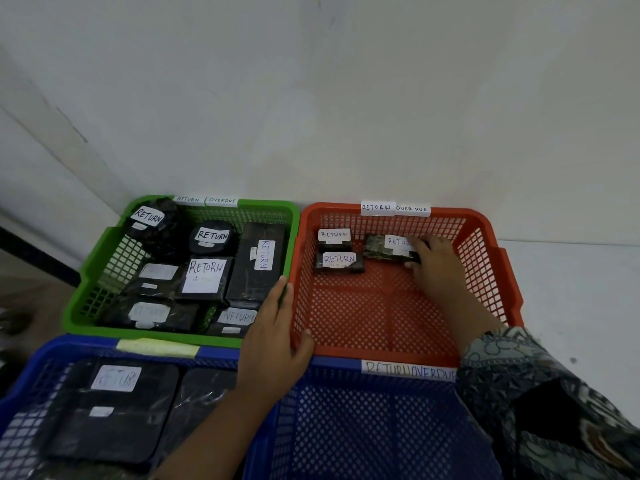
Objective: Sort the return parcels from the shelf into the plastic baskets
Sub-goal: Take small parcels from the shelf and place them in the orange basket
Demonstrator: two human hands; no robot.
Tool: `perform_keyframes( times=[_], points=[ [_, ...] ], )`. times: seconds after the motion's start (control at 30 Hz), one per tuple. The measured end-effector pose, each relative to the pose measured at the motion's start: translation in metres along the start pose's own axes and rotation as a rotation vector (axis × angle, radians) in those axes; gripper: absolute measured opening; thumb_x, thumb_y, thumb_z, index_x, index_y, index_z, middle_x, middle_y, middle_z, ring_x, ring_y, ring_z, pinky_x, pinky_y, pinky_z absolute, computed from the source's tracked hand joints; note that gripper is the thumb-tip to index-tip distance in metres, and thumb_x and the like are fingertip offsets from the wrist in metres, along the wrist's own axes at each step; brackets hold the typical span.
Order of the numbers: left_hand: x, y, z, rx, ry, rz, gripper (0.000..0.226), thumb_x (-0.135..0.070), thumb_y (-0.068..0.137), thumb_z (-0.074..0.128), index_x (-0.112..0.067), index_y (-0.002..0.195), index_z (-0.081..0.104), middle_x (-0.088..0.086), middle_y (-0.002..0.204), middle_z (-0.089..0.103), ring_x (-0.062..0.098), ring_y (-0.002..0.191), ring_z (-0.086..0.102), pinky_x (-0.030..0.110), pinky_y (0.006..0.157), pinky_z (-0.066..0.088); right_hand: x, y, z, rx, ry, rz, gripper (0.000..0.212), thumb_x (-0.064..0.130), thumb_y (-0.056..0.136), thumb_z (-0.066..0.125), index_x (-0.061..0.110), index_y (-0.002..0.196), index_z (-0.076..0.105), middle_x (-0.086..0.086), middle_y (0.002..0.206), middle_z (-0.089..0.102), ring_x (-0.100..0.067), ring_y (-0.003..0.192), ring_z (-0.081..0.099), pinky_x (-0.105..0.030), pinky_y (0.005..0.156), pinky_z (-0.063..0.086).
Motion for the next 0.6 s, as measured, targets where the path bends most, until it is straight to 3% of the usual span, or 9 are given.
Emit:
perform_keyframes(
  times=[0.13,0.43,0.6],
  points=[
    [0.000,0.000,0.000,-0.003,0.003,-0.005,0.078,-0.048,0.081,0.036,-0.014,0.149,0.020,-0.008,0.156,0.011,0.012,0.132,0.035,0.026,0.082,0.051,0.001,-0.004,0.001,-0.043,0.018,0.012,0.056,0.024,0.087,0.065,0.010,0.138,0.047,-0.018,0.133,0.050,-0.035,0.125,0.041,-0.048,0.099,0.042],
    [0.000,0.000,-0.001,-0.009,0.001,-0.005,0.077,-0.047,0.081,0.038,-0.014,0.148,0.021,-0.007,0.156,0.013,0.012,0.130,0.039,0.023,0.077,0.050,-0.001,-0.002,0.012,0.094,0.037,0.014,0.054,0.027,0.092,0.058,0.021,0.143,0.042,-0.014,0.147,0.036,-0.031,0.137,0.028,-0.048,0.108,0.034],
    [0.000,0.000,-0.001,-0.011,0.004,-0.003,0.077,-0.049,0.081,0.037,-0.013,0.148,0.022,-0.006,0.156,0.012,0.009,0.133,0.031,0.025,0.083,0.049,0.021,-0.004,0.002,0.009,-0.015,-0.030,0.055,0.031,0.088,0.059,0.025,0.140,0.044,-0.010,0.145,0.040,-0.030,0.136,0.029,-0.050,0.111,0.025]
  ],
)
Point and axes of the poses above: each hand's wrist, its own y-axis towards the middle knuckle, its own z-axis out of the palm, x = y × z, the point moved 8 cm from there along y, towards the middle knuckle
